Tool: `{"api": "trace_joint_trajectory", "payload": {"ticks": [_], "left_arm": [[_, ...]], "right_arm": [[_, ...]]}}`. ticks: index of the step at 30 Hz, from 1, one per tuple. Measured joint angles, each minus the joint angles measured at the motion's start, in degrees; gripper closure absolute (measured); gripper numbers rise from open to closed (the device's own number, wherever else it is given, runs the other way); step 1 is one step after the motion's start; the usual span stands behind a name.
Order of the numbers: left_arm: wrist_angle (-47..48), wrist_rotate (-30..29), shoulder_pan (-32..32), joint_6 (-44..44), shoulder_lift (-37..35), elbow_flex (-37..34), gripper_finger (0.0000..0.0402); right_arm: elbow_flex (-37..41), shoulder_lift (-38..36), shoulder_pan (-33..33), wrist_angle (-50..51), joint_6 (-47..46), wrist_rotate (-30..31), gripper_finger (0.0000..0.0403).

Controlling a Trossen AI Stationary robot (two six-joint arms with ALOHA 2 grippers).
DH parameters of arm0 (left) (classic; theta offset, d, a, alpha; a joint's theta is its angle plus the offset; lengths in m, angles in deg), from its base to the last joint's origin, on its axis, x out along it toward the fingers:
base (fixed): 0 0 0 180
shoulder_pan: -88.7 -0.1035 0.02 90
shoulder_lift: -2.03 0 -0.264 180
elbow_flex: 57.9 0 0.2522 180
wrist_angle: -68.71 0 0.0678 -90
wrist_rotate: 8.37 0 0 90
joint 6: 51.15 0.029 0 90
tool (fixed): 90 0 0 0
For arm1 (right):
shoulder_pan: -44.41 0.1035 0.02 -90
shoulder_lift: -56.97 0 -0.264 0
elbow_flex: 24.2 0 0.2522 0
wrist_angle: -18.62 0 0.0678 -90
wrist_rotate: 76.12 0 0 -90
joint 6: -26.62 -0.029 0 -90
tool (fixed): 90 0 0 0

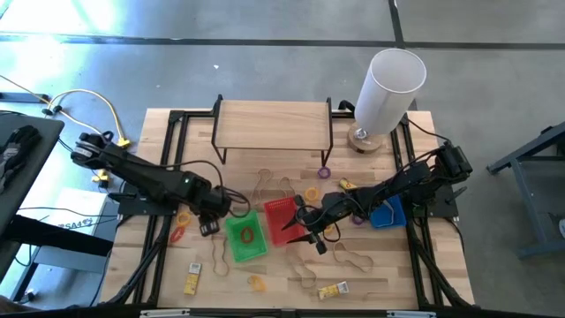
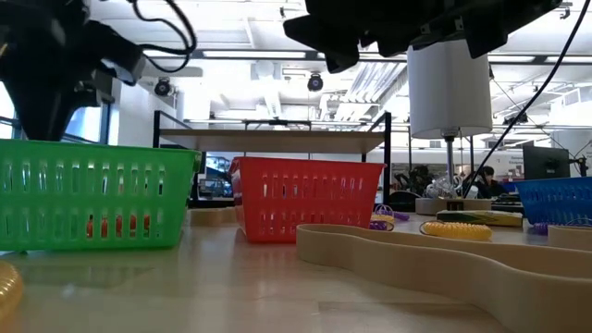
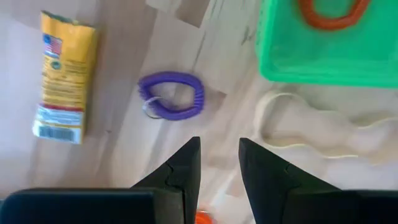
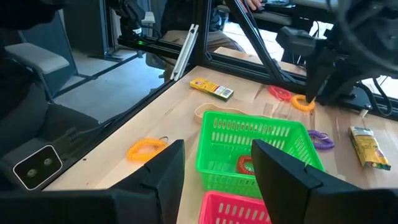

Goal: Pick & Place Office Desk Supplies
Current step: Put the violet spring keychain into the green bin

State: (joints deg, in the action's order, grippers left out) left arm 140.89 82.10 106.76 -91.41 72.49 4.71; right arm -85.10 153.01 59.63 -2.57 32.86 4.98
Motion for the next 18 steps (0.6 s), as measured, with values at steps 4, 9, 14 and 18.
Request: {"api": "trace_joint_trajectory", "payload": {"ticks": [4,9,14,18], "left_arm": [[-0.4,-2.22,1.79,2.95,0.04,-1.72,0.0297],[-3.19,-3.74,3.34,7.19,0.04,-3.92,0.0297],[-9.64,-3.95,3.05,12.21,0.2,-6.7,0.0297],[-11.68,-4.49,2.14,13.7,0.2,-7.96,0.0297]], "right_arm": [[0.0,-0.01,-0.02,0.17,-0.11,0.0,0.0229],[0.02,-0.01,-0.01,0.17,-0.3,-0.02,0.0229],[0.02,-0.01,0.0,0.15,-0.42,-0.04,0.0229],[0.02,0.01,-0.01,0.13,-0.44,-0.17,0.0229]]}}
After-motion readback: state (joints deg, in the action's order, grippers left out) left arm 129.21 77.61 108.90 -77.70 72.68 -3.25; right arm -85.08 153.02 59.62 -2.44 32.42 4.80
